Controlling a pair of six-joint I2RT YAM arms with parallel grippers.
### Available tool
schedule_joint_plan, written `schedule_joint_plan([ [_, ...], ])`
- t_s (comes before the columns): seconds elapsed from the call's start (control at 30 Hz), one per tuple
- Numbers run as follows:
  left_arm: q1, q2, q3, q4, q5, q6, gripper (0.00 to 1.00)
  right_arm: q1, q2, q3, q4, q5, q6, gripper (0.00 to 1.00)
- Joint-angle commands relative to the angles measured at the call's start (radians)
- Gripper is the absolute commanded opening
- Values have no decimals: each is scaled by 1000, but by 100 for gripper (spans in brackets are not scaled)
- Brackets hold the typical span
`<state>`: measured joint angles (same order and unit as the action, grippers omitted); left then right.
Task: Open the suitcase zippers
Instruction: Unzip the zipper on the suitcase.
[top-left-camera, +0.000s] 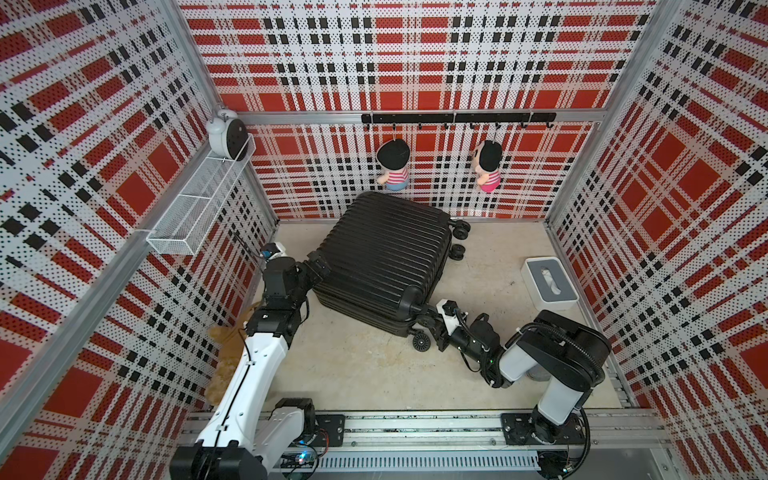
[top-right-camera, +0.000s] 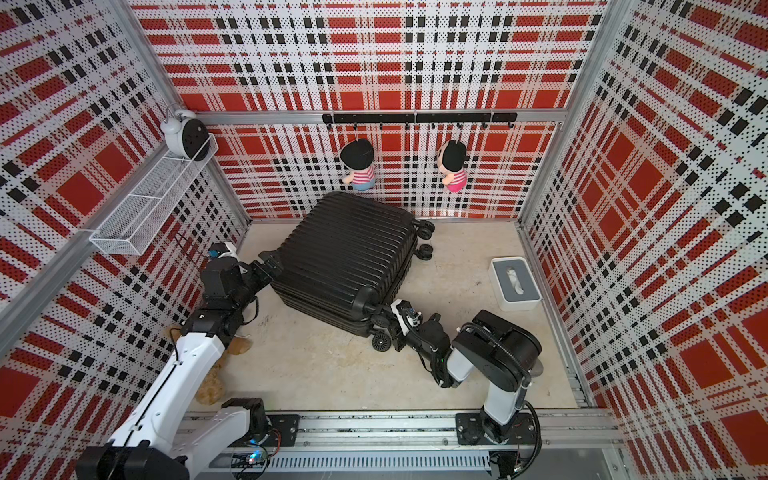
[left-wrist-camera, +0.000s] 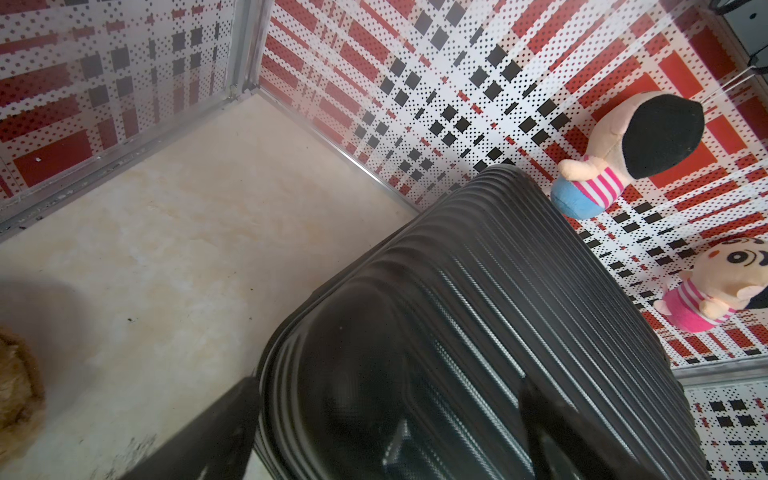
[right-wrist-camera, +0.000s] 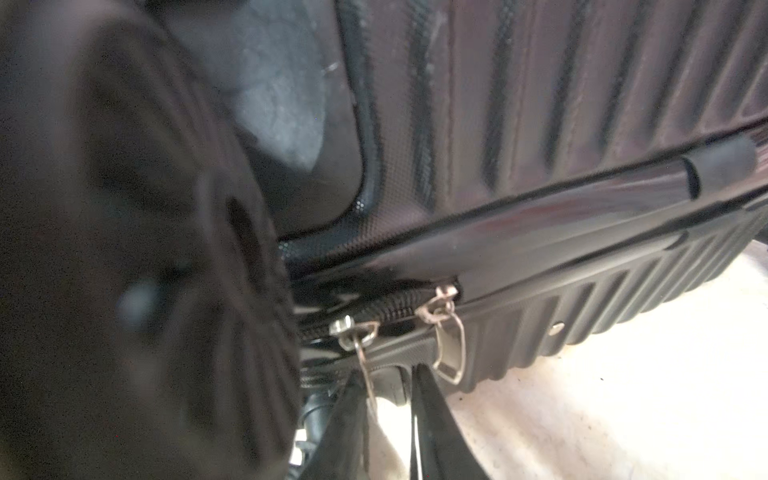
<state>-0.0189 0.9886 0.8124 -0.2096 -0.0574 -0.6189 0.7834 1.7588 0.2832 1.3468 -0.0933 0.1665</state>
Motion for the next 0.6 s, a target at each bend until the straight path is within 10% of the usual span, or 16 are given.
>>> schedule_joint_plan([
  [0.0, 9, 4, -4, 19, -2, 22, 98, 1, 5, 11, 43, -20, -19, 25],
  [0.57, 15, 19, -4, 42, -62, -19, 98, 0, -23, 6, 29, -50, -31, 0],
])
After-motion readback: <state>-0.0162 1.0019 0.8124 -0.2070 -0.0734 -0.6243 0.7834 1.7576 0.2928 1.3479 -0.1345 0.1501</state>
